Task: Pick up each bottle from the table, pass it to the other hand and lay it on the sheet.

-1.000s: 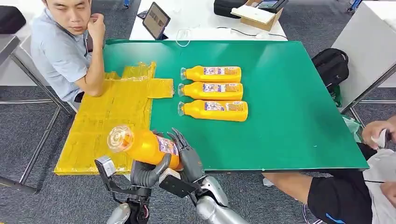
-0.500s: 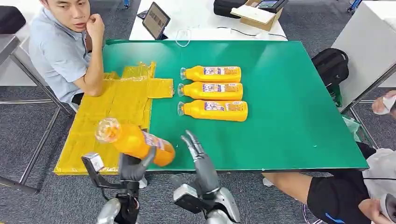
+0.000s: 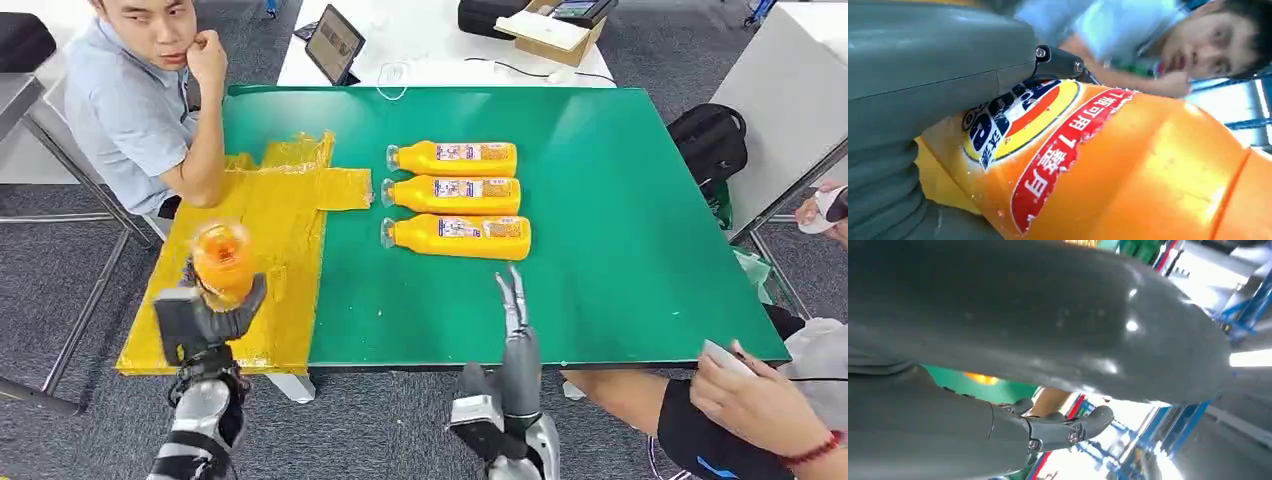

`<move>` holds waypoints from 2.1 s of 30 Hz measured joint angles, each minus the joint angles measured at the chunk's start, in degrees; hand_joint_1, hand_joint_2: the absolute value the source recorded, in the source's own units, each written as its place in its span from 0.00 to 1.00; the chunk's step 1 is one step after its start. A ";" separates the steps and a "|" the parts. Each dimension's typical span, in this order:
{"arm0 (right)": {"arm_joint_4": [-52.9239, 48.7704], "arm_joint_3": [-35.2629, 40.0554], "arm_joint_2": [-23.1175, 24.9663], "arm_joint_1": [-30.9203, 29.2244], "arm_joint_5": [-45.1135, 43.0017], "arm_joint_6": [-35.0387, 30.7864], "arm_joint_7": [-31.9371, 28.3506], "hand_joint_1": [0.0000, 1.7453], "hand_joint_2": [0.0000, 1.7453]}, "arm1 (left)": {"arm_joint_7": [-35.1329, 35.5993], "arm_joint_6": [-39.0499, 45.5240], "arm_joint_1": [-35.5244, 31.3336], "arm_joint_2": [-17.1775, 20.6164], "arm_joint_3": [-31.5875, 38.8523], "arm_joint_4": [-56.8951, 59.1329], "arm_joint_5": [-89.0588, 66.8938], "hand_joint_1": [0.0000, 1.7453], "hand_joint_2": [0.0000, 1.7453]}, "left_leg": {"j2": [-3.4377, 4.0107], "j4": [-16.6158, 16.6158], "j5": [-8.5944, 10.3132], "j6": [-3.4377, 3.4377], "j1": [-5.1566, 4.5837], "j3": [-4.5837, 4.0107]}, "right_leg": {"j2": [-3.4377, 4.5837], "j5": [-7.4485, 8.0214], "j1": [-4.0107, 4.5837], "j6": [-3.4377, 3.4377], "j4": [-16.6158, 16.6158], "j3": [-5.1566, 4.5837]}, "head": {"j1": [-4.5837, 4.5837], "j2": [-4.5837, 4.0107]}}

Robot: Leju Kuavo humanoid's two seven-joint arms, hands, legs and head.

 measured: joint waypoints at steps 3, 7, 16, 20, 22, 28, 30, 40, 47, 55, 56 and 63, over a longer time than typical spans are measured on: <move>-0.20 -1.05 0.37 -0.07 0.11 0.59 0.02 0.00 0.00 | 4.76 2.33 -4.91 0.96 -0.46 7.48 -15.43 1.00 1.00 | 0.00 0.00 0.05 -0.03 0.00 0.01 | 0.00 0.01 0.01 0.00 0.01 0.03 | 0.00 0.00; -0.20 -1.66 0.59 -0.13 0.59 1.71 0.04 0.00 0.00 | 10.36 0.32 -10.37 1.92 -2.39 16.09 -26.72 1.00 1.00 | 0.02 0.00 0.07 -0.04 0.00 0.01 | 0.02 0.03 0.00 0.00 0.03 0.01 | 0.00 0.00; -0.17 -2.62 0.81 -0.69 1.29 3.76 0.20 0.00 0.00 | 19.60 -9.61 -20.15 3.23 -8.09 30.47 -42.58 1.00 1.00 | 0.01 0.00 0.09 -0.02 0.00 -0.02 | 0.01 0.03 0.00 0.01 0.03 0.00 | -0.02 0.00; 0.07 -2.97 0.85 -0.89 1.31 4.35 0.20 0.00 0.00 | 21.48 -14.30 -23.10 3.30 -10.84 34.68 -46.14 0.24 1.00 | 0.01 0.00 0.08 -0.02 0.00 -0.02 | 0.01 0.03 0.00 0.01 0.03 0.00 | -0.02 0.00; 0.29 -3.30 0.87 -1.06 1.33 4.42 0.20 0.00 0.00 | 21.94 -15.68 -24.26 3.30 -12.00 36.15 -47.37 0.19 1.00 | 0.01 0.00 0.09 -0.02 0.00 -0.02 | 0.01 0.03 0.00 0.01 0.03 0.01 | 0.00 0.00; 1.22 -4.32 1.14 -1.64 1.18 4.76 0.20 0.00 0.00 | 22.18 -19.46 -26.15 3.39 -14.47 39.22 -48.59 0.00 1.00 | 0.02 0.00 0.09 -0.02 0.00 -0.02 | 0.01 0.03 0.01 0.01 0.04 0.01 | -0.02 0.00; 1.51 -4.52 1.14 -1.71 1.14 4.76 0.11 0.00 0.00 | 22.16 -20.38 -26.64 3.39 -14.71 39.51 -48.61 0.00 1.00 | -0.01 0.00 0.09 -0.02 0.00 -0.02 | 0.00 0.03 0.01 0.01 0.04 0.02 | 0.00 0.00; 2.58 -5.27 1.18 -1.84 1.09 4.76 0.04 0.00 0.00 | 22.14 -20.88 -27.51 3.45 -15.67 40.65 -48.61 0.00 1.00 | 0.00 0.00 0.09 -0.02 0.00 -0.02 | 0.00 0.03 0.00 0.01 0.04 0.02 | 0.00 0.00; 2.84 -5.33 1.18 -1.99 0.92 4.76 -0.55 0.00 0.00 | 20.23 -23.09 -27.85 3.50 -15.74 40.84 -46.31 0.00 0.00 | -0.01 0.00 0.09 -0.02 0.00 -0.02 | 0.00 0.03 0.00 0.01 0.04 0.03 | -0.02 0.00; 5.11 -5.64 1.38 -3.26 -1.95 3.35 -2.49 0.00 0.00 | 3.22 -38.28 -25.35 3.04 -8.77 35.98 -18.23 0.00 1.00 | 0.01 0.00 0.09 -0.02 -0.01 0.04 | 0.01 0.03 -0.02 0.01 0.04 0.07 | -0.02 0.00; 5.33 -5.62 1.33 -3.21 -1.58 2.91 -2.51 0.00 0.00 | 1.69 -36.81 -23.33 2.62 -7.70 32.76 -13.66 0.00 1.00 | 0.02 0.01 0.09 -0.02 -0.02 0.03 | 0.01 0.04 -0.03 0.01 0.04 0.06 | 0.00 0.00; 5.53 -5.48 0.83 -2.36 3.69 1.51 -2.64 0.00 0.00 | -1.16 -31.35 -9.17 0.02 -4.24 2.81 15.48 0.00 1.00 | 0.04 0.01 0.04 -0.04 -0.01 -0.10 | 0.02 0.01 -0.02 0.00 0.03 -0.07 | 0.00 0.00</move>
